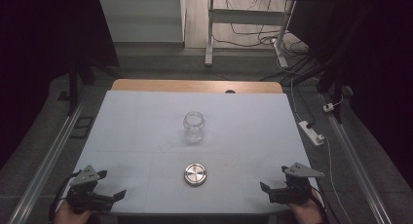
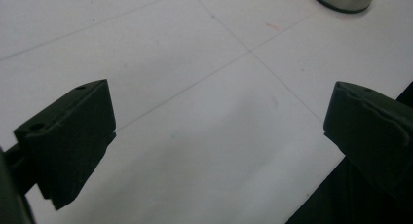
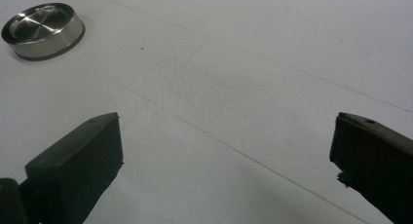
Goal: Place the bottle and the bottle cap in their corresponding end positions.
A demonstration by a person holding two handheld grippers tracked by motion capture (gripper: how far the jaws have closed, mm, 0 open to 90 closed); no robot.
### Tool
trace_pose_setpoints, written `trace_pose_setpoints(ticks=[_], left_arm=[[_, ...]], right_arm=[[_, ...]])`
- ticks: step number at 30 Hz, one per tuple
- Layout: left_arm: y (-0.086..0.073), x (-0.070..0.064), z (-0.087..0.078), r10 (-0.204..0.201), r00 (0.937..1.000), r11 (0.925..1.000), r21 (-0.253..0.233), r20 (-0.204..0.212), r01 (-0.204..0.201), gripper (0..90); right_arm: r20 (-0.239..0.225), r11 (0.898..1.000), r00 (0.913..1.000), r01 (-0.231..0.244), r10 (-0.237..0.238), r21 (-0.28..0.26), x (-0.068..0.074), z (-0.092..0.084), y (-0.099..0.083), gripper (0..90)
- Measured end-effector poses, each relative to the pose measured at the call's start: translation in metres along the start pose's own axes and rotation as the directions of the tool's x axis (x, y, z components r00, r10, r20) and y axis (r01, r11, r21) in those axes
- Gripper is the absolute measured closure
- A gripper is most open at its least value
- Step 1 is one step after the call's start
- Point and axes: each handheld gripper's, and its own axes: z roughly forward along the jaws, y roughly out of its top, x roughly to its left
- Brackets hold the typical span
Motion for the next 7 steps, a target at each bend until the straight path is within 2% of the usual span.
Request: trace_pose_setpoints(ticks=[4, 7], left_arm=[[-0.0045, -0.0011, 0.0015, -0.006, 0.9996, 0.9991, 0.041, -0.028, 0.007, 0.0], [-0.0045, -0.0014, 0.0009, -0.005, 0.9996, 0.9992, 0.039, -0.029, 0.006, 0.0]], right_arm=[[0.002, 1.000, 1.0000, -0.001, 0.001, 0.006, 0.0000, -0.0009, -0.0005, 0.0], [0.001, 1.000, 1.0000, 0.003, -0.003, 0.010, 0.0006, -0.0001, -0.0002, 0.0]])
